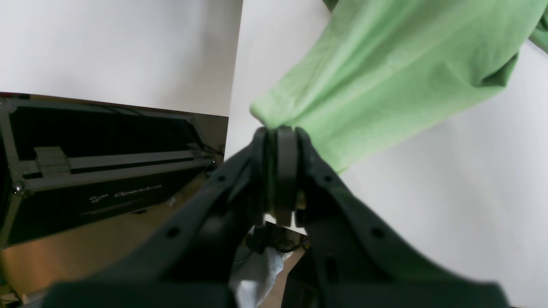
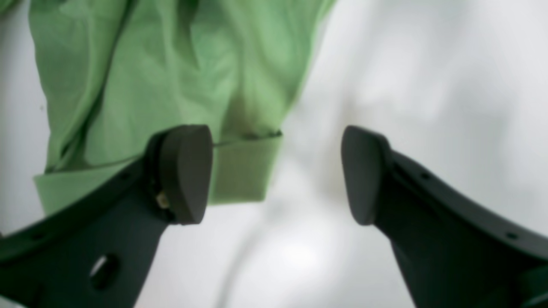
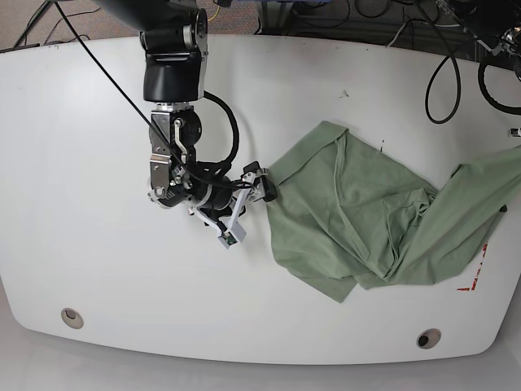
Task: Layout the t-shirt on the table in an organized manner, then fold the t-shirt properly
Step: 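Pinch the shirt hem with the right gripper and pull it outward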
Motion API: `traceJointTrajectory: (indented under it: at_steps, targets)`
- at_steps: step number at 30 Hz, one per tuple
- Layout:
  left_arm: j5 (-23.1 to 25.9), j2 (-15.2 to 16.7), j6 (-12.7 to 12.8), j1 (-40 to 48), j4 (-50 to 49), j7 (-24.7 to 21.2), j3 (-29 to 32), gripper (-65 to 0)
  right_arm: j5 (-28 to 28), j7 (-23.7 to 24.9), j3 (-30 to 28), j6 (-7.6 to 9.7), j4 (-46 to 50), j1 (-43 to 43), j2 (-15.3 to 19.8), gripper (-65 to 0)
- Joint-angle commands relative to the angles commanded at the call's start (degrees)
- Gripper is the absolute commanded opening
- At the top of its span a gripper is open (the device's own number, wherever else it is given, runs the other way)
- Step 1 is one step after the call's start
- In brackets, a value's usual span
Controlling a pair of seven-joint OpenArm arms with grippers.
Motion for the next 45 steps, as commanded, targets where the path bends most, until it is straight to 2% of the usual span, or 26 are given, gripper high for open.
traceJointTrajectory:
  at_steps: [4, 9, 13, 17, 23, 28, 33, 37, 45]
  targets:
    - [0.0, 0.0, 0.0, 0.0, -0.1, 0.0, 0.0, -65.0, -0.1, -1.3, -3.1, -0.18, 9.0, -4.0, -0.3, -19.7]
    - [0.0, 0.0, 0.0, 0.0, -0.1, 0.0, 1.4, -65.0, -0.4, -1.4, -6.8, -0.35, 14.0, -7.8, 0.8, -19.7]
    - [0.0, 0.0, 0.0, 0.0, -0.1, 0.0, 2.5, -65.0, -0.4, 0.1, -6.6, -0.62, 11.2, -8.2, 1.8, -19.7]
    - [0.1, 0.0, 0.0, 0.2, -0.1, 0.0, 2.5, -65.0, -0.4, 3.8, -2.5, -2.37, 6.2, -6.2, 2.1, -19.7]
    - [0.1, 0.1, 0.0, 1.4, -0.1, 0.0, 2.8, -65.0, 0.0, 5.1, 1.3, -1.67, -3.2, -0.4, 4.0, -19.7]
    - [0.1, 0.1, 0.0, 1.6, -0.1, 0.0, 4.3, -65.0, 0.0, 6.8, 1.5, -1.14, -6.9, 1.1, 4.5, -19.7]
    - [0.1, 0.7, 0.0, 1.6, -0.1, 0.0, 4.3, -65.0, 0.0, 6.9, 1.5, -1.05, -8.8, 1.5, 3.9, -19.7]
    - [0.1, 1.8, 0.0, 1.6, -0.1, -0.1, 4.3, -65.0, 0.0, 7.0, 1.5, -1.05, -9.9, 1.0, 2.1, -19.7]
    - [0.1, 2.0, 0.0, 1.6, -0.1, -0.1, 4.3, -65.0, 0.0, 7.1, 1.5, -1.05, -11.9, 0.2, 0.0, -19.7]
